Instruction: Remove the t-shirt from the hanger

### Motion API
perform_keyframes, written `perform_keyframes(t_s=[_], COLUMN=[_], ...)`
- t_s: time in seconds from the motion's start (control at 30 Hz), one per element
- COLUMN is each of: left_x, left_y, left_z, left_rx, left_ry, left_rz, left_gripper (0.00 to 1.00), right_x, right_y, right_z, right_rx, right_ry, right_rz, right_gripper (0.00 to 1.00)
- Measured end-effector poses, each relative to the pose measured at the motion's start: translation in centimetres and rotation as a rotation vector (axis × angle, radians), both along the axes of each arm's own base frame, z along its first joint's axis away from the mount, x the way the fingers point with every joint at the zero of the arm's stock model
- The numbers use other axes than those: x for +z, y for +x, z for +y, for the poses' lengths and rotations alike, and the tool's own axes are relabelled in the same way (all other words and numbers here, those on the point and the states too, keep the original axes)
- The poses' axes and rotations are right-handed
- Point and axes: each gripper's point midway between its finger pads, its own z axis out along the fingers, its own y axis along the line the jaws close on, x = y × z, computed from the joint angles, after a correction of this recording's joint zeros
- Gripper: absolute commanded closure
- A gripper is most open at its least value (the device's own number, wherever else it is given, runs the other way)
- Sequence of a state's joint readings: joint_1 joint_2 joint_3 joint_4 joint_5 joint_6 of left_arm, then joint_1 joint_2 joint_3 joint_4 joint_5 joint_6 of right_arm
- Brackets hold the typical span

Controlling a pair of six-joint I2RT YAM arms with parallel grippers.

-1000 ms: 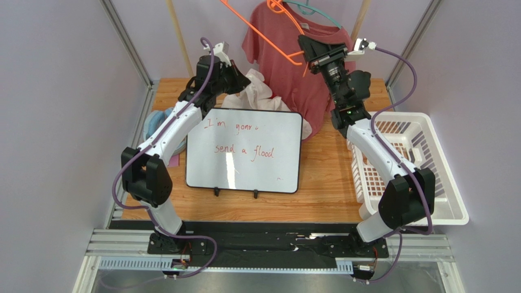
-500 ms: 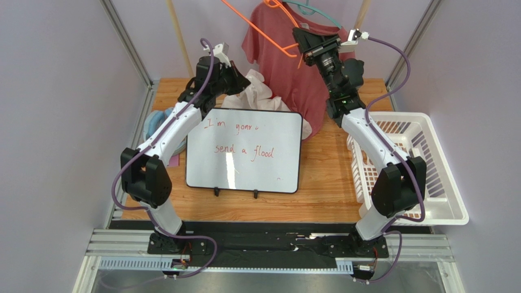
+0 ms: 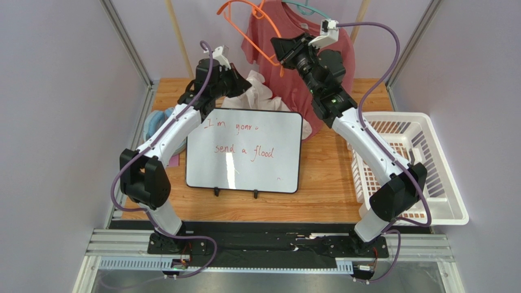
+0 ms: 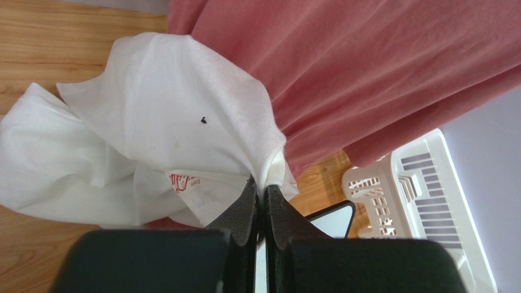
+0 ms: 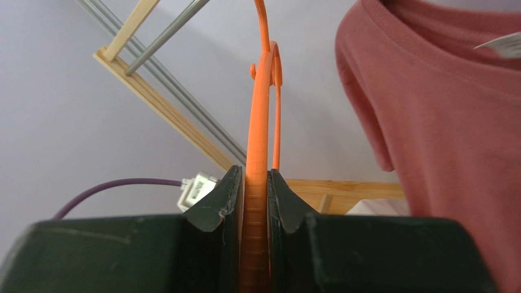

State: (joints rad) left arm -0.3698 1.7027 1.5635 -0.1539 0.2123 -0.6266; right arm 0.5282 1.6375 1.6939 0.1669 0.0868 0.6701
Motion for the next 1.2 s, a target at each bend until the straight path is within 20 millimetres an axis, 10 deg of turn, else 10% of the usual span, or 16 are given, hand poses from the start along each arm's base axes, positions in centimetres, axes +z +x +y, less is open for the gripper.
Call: perform_keyframes(t_s=[0.43, 0.73, 1.2], left_x=[1.8, 3.3, 8.9], left_y=[-1.5, -3.1, -6.9], left_z=[-0.9, -1.5, -4.9], left_rx=[-0.057, -0.118, -0.309], left_ry=[-0.082, -0.119, -0.217], left_rz=[-0.007, -0.015, -0.050], left_gripper=[1.00, 1.00, 1.00], right_x=[-1.4, -3.3, -3.6], right_y=[1.3, 1.9, -6.9], right_z=[-0.3, -2.1, -11.4], right_rx=[-0.069, -0.148, -0.248], right_ry=[-0.400, -0.574, -0.593], right_rz=[-0.117, -0.106, -0.044], right_gripper=[0.79, 0.11, 0.00])
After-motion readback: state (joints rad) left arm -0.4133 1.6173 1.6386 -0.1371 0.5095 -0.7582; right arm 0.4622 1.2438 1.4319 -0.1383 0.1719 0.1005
